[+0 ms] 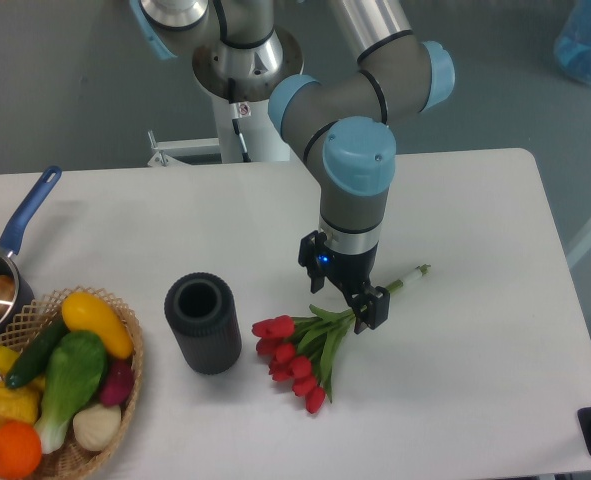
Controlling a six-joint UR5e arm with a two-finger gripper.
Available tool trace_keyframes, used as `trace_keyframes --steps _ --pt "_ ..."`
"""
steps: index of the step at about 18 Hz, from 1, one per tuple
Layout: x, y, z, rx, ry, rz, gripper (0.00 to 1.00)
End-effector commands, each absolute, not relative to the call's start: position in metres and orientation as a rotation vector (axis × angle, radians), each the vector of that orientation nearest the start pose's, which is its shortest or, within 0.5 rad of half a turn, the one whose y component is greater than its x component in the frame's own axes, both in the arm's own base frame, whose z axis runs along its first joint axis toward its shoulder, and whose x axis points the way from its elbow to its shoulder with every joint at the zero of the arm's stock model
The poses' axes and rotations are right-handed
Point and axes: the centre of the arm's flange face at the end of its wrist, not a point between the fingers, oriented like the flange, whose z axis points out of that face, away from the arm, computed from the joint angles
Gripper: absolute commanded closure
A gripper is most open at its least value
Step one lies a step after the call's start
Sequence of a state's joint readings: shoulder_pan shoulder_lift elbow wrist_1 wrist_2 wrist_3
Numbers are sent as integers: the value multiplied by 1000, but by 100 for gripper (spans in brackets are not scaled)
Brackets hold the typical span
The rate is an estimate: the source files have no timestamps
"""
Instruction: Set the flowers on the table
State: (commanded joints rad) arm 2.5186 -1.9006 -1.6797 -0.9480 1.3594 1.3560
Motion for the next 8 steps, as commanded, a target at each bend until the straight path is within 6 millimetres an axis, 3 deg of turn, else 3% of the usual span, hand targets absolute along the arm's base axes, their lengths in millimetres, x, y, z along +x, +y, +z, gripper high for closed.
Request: trace_keyframes --steps 4,8 --pt "-409 474 330 -2784 583 124 0" --pt "-423 451 339 -2885 552 209 0"
